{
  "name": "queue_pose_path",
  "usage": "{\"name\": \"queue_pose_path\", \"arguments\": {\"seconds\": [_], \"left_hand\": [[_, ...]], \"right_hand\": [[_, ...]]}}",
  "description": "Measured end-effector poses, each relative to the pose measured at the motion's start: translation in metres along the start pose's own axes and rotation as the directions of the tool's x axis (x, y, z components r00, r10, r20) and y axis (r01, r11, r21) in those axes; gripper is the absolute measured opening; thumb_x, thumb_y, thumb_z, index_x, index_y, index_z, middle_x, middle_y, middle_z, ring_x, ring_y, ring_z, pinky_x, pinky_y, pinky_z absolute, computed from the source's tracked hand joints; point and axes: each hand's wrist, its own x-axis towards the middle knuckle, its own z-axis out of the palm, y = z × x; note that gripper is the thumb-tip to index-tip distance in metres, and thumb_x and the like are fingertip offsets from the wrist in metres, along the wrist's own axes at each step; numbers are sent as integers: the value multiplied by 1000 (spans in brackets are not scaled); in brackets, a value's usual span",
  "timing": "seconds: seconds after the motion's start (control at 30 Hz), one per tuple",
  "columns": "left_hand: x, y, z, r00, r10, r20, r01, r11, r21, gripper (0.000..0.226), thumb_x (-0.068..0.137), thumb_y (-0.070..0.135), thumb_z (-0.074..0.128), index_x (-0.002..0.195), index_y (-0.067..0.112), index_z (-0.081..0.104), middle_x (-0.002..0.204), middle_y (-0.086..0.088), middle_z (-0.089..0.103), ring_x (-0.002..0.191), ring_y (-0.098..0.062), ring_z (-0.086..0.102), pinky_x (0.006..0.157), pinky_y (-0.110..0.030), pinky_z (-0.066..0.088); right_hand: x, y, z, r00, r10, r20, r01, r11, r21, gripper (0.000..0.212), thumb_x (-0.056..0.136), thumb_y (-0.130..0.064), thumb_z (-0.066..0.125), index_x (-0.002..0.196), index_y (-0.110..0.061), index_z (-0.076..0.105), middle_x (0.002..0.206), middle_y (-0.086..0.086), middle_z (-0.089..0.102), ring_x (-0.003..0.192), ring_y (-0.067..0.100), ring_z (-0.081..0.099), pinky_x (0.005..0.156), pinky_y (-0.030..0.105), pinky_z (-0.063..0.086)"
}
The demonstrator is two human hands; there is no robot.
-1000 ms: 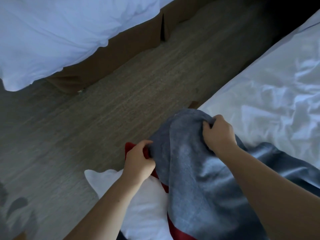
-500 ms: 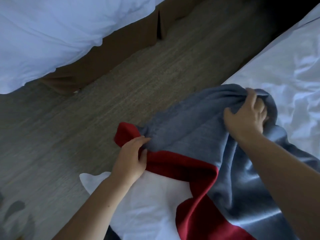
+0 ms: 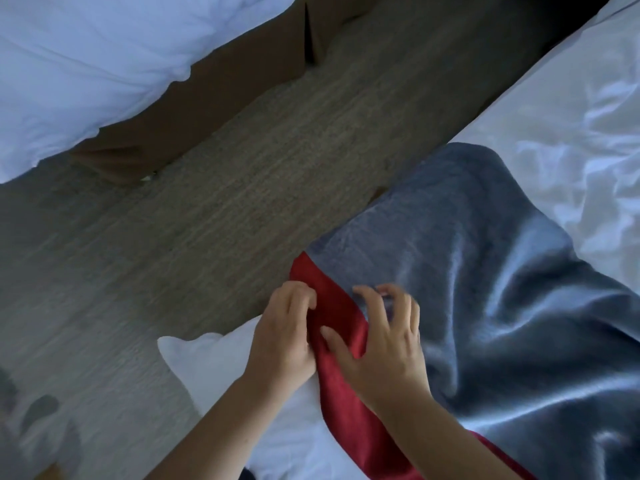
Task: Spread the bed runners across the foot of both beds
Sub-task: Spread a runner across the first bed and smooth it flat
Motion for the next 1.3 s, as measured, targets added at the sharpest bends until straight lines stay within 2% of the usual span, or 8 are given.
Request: {"name": "queue_pose_path", "arguments": {"seconds": [0.17,0.27,0.4,0.6,0.73,0.87,1.1,1.3], "left_hand": [[10,1,6,992,62,112,-73,993,91,47,61,-19,56,95,12,65,104,-1,61,95,-23,61,80,-39,51],[13,-6,0,988,114,108,-127,985,120,46,60,-20,55,91,12,68,100,-2,64,92,-25,63,77,-40,51],[5,-14,-24,980,165,108,-181,970,161,42,58,-5,45,83,15,71,92,6,67,90,-20,63,77,-38,49],[-20,-22,-49,949,100,300,-206,914,349,48,56,-5,45,73,29,74,69,16,66,65,-13,64,72,-29,39],[-28,-5,-48,960,83,267,-183,909,376,45,86,12,38,107,28,74,107,12,71,102,-15,66,90,-34,43],[-33,26,-16,928,19,371,-182,894,409,46,104,47,42,147,35,49,155,3,46,144,-23,41,111,-46,38],[-15,69,46,880,90,467,-320,839,440,59,97,61,47,152,40,41,168,-1,20,155,-27,18,120,-55,26],[12,127,99,826,73,559,-398,778,486,72,94,72,41,157,51,13,167,-7,-26,155,-37,-12,125,-59,7]], "right_hand": [[-12,39,9,994,-68,-82,72,996,45,17,86,-13,76,101,-17,68,93,-2,61,94,20,50,93,60,50],[-10,45,9,993,-29,-119,38,996,75,19,85,4,70,84,-15,67,81,-1,58,83,19,49,87,57,52],[-29,46,10,999,-29,-29,30,998,54,9,91,-22,71,98,-21,66,100,-3,53,98,20,46,100,59,45],[-56,56,11,993,-98,68,101,994,-50,34,93,-42,65,123,-27,62,120,-1,49,114,27,47,112,69,28],[-68,57,7,987,-109,118,122,987,-105,52,93,-56,55,139,-30,54,135,0,45,127,28,43,116,67,22],[-89,64,6,976,-101,192,149,957,-250,67,94,-64,45,154,-36,33,157,4,31,147,31,27,118,67,14],[-92,108,-28,994,-92,62,108,934,-339,61,99,-56,44,152,-28,41,162,8,32,151,31,25,121,57,18],[-58,186,-80,980,146,-133,-182,931,-317,58,102,-50,33,154,-24,39,161,13,31,151,38,20,121,57,21]]}}
